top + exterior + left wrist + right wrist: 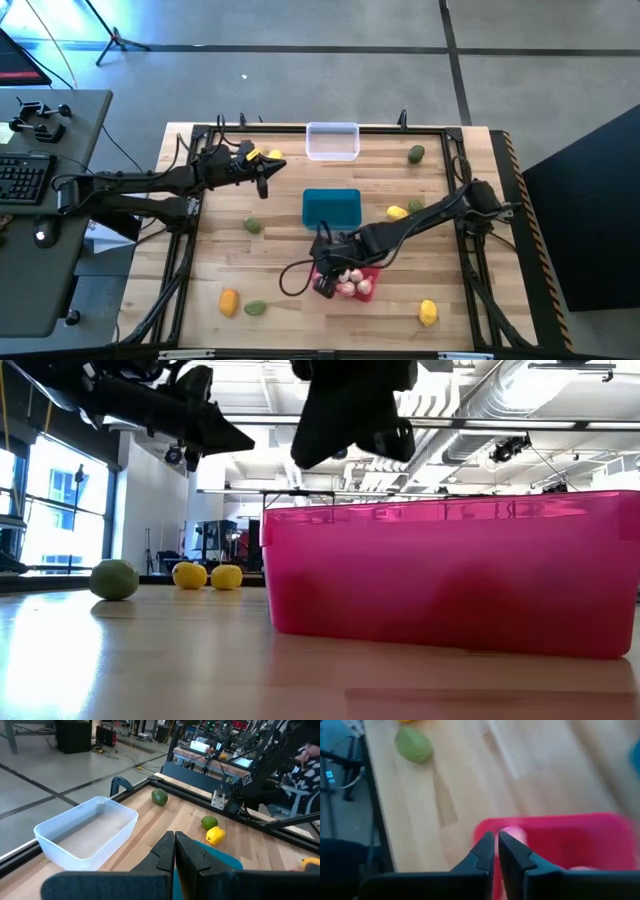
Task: Sort produce into baskets
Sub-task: Adjust the pink bin
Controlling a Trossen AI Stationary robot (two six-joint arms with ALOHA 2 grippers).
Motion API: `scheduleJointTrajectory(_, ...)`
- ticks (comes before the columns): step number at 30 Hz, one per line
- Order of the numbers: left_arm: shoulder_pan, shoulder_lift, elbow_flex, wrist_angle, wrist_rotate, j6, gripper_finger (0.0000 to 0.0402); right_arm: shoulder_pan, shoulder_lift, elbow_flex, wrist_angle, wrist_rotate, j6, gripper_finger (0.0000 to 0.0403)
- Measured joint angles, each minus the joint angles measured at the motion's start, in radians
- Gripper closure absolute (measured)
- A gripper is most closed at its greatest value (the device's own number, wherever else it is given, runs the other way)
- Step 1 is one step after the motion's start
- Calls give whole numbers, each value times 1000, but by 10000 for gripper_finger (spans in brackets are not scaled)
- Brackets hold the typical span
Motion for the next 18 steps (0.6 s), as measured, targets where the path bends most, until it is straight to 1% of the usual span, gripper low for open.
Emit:
scheduleJointTrajectory(3,0,-12,0,-12,0,-8,401,3,33,0,24,-16,7,390)
scheduleJointTrajectory(6,0,-16,0,-21,4,-8,401,5,56,-2,27,1,10,400)
scheduleJointTrajectory(11,0,-17,0,-34,28,-8,402,5,83,-1,67,-16,26,402)
scheduleJointTrajectory(18,0,-17,0,-35,30,0,401,11,115,-1,125,-43,45,402)
